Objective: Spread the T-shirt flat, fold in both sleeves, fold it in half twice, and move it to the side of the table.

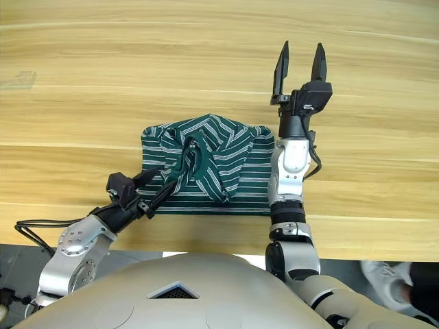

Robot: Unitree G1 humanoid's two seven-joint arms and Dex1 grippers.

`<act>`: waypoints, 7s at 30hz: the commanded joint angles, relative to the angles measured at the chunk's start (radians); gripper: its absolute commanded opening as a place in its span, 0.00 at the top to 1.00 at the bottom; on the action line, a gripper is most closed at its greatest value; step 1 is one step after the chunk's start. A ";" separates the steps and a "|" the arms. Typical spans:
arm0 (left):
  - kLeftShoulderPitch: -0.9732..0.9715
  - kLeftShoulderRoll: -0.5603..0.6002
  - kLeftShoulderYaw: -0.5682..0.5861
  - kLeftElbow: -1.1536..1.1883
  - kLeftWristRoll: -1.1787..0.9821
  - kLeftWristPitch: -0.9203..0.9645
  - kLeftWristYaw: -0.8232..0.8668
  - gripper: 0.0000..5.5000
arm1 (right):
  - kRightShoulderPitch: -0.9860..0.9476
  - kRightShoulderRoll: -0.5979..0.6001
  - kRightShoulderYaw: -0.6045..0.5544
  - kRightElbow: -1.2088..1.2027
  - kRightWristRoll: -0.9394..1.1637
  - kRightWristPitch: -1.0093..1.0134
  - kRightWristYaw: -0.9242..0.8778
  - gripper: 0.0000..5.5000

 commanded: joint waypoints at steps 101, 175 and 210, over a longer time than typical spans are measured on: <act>-0.754 0.049 -0.033 0.017 0.176 0.064 -0.119 0.99 | 0.585 -0.176 0.542 -0.539 -0.049 0.464 0.330 0.72; -0.685 0.328 -0.039 0.201 0.433 -0.193 -0.377 0.99 | -0.024 -0.599 0.264 -0.367 0.078 0.462 0.830 1.00; -0.206 0.592 0.359 -0.142 -0.533 -0.115 -0.703 0.35 | 0.301 -0.699 0.283 -0.651 0.561 0.872 1.203 0.52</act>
